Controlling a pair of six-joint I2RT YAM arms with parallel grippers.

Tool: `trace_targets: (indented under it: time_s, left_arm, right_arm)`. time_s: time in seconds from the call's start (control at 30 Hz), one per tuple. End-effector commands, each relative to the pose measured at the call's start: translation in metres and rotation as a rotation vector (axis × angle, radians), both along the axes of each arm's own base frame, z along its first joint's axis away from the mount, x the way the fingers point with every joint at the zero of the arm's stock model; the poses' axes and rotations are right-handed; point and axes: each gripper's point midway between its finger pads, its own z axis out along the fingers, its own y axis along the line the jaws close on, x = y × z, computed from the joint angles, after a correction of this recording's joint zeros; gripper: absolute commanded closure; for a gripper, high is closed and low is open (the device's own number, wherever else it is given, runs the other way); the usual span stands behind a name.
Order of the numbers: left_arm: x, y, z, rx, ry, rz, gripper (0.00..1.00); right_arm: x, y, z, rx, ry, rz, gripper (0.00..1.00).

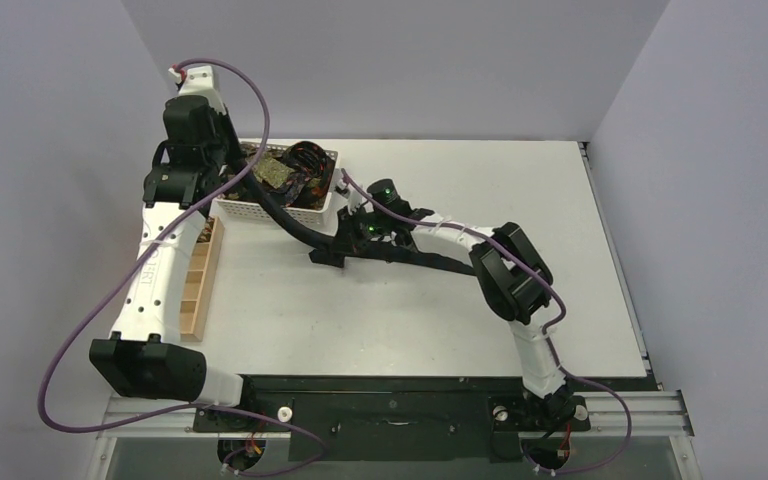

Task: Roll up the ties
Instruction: Flatten out the tie at the center of the board.

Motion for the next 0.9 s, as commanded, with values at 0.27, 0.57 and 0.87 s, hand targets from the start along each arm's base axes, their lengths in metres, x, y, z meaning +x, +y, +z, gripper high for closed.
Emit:
trace_targets:
  time_s: [0.27, 0.57, 0.87]
  left_arm:
    - [-0.026, -0.019, -0.071, -0.059, 0.136, -0.131, 1.0]
    - [-0.053, 0.059, -0.155, 0.032, 0.338, 0.118, 1.0]
    - [-0.059, 0.115, -0.181, 0.049, 0.549, 0.149, 0.51]
  right_arm:
    - [0.004, -0.13, 0.086, -0.215, -0.03, 0.056, 1.0]
    - [0.01, -0.167, 0.04, -0.603, -0.026, 0.119, 1.0]
    - [0.023, -0.133, 0.043, -0.636, -0.117, 0.085, 0.72]
